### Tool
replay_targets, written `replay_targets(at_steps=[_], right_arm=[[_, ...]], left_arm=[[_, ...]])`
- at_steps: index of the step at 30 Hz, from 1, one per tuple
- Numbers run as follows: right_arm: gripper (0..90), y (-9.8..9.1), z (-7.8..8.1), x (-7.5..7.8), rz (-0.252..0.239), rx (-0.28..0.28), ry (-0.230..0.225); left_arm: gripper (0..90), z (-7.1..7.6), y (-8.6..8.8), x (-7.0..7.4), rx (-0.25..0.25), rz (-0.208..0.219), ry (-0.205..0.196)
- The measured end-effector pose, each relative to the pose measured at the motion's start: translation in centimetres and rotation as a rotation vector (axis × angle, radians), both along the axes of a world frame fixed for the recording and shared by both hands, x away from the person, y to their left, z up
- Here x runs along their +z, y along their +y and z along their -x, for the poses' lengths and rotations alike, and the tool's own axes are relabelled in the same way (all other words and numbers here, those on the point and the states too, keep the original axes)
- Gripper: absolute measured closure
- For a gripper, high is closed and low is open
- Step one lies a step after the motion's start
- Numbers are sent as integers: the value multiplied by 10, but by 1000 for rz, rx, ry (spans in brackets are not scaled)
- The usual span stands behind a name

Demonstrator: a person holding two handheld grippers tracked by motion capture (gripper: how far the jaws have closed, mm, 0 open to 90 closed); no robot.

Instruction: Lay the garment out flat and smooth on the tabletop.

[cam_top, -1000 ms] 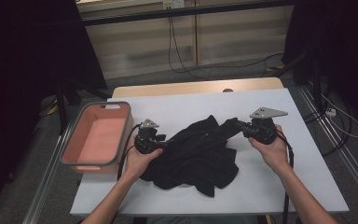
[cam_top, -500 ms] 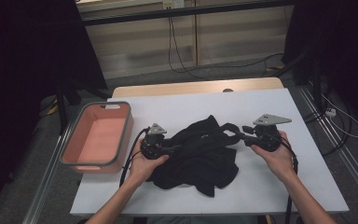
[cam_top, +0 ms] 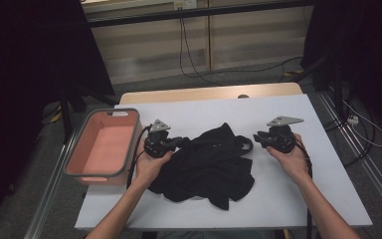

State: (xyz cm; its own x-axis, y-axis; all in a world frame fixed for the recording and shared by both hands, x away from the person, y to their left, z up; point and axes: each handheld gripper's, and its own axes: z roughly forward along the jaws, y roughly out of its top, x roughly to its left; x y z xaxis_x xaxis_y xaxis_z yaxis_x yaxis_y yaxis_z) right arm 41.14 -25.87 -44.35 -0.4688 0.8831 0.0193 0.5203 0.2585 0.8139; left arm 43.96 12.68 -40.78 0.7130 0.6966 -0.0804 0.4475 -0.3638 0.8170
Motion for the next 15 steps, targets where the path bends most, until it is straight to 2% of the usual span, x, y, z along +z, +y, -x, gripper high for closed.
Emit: replay_targets(at_steps=[4,7,10,14,15], right_arm=[[725,5,-12,-11,8,29,56],[695,13,-15,-15,11,58,83],[680,20,-16,-16,22,84,82],[665,24,-20,-19,39,111,77],[666,24,-22,-20,38,101,77]], left_arm=[[862,-10,-2,5,15,8,-16],[858,-15,-1,2,30,13,-7],[831,-20,1,-4,45,-6,4],[774,-23,3,-7,58,5,11],[763,-23,3,-7,52,4,16]])
